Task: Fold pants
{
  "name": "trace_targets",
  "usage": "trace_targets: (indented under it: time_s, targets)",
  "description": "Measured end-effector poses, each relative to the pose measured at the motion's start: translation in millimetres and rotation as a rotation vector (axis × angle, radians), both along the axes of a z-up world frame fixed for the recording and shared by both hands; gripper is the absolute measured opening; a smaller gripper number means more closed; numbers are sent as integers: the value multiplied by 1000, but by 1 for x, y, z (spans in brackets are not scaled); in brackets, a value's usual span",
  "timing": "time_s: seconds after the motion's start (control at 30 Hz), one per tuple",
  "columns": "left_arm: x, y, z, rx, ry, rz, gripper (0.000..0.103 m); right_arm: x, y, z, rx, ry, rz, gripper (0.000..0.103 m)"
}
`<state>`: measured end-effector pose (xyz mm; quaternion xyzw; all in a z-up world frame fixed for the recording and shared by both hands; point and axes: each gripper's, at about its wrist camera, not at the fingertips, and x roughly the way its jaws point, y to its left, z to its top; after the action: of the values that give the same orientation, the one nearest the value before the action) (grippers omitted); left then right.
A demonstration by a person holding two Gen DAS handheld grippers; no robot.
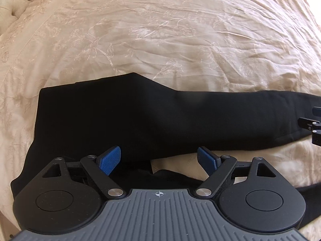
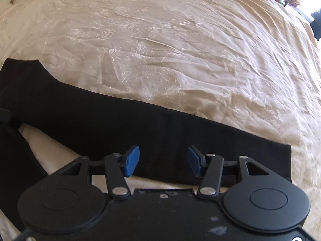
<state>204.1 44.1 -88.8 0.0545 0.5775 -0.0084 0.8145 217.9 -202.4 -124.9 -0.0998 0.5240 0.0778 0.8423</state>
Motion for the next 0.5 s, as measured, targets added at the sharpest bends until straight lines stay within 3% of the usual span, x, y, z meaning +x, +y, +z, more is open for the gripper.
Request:
trace_targets:
  time_s: [0.17,0.27,0.5]
  targets:
    - [9,-5,-1,22,-39,15,83,45,-8,-22,-46,-5,241,56]
    - [19,-9,-6,44,-19,26,83,71,-14,-35,-51,8,355,57]
    - [35,-11,-17,28,31,40,83,97,-15,-72,-7,153,612,58]
